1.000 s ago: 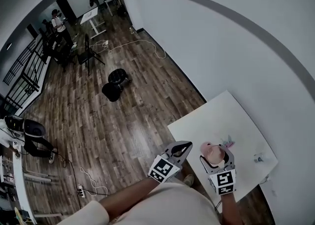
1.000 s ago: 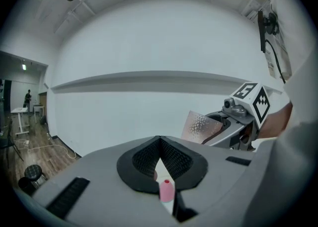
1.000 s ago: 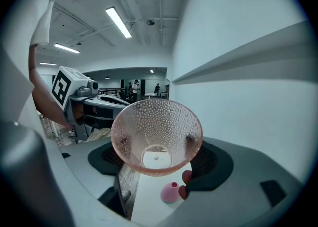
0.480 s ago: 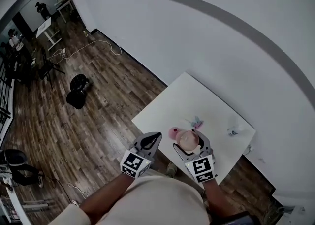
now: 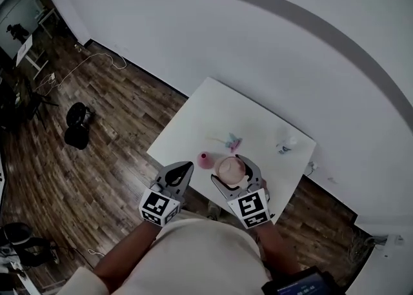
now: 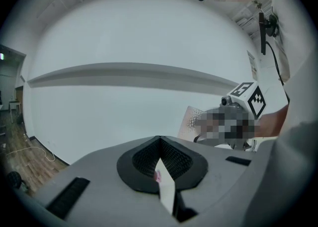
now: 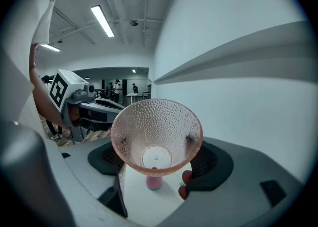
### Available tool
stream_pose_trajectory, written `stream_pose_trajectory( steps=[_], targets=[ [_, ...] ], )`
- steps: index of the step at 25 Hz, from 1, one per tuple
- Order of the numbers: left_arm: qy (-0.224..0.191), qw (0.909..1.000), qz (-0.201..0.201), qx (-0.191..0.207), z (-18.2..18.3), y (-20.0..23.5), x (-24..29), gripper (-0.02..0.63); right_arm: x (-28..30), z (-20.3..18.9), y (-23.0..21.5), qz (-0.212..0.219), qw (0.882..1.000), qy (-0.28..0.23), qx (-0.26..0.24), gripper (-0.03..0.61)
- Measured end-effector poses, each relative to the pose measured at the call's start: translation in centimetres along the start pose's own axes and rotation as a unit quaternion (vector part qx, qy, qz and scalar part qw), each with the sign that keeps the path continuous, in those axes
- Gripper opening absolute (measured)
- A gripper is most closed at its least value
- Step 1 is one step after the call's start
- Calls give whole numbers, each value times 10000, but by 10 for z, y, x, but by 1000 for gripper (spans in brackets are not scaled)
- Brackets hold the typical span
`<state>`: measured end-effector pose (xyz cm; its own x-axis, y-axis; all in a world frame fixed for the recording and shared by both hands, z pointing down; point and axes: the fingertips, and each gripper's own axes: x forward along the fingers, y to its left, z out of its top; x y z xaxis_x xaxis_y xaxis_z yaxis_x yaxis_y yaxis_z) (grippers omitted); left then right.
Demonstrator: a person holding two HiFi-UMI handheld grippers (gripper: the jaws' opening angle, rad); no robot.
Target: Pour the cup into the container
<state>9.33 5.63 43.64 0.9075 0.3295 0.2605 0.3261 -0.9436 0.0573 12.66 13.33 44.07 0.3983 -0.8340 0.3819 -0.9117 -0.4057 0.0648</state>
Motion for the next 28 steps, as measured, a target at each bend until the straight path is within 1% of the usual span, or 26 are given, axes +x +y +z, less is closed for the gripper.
stream_pose_trajectory(
  steps=[6,14,20,25,28],
  targets=[
    [72,9996,-268,51,-2,-7,18,9,-8,-17,-18,-257,9995,104,167,367],
    [183,9987,-466,114,-8,-17,26,9,-25,-37,-33,-542,9977,227,346,367],
    [150,9987,-447,177,-7,-15,33,9,-23,-44,-45,-607,9972,233,369,367],
    [232,9963,-784,246,-11,-34,48,9,-37,-59,-57,-751,9952,374,499,367],
    [271,9951,-914,261,-13,-40,55,9,-41,-64,-62,-813,9944,402,539,367]
  ],
)
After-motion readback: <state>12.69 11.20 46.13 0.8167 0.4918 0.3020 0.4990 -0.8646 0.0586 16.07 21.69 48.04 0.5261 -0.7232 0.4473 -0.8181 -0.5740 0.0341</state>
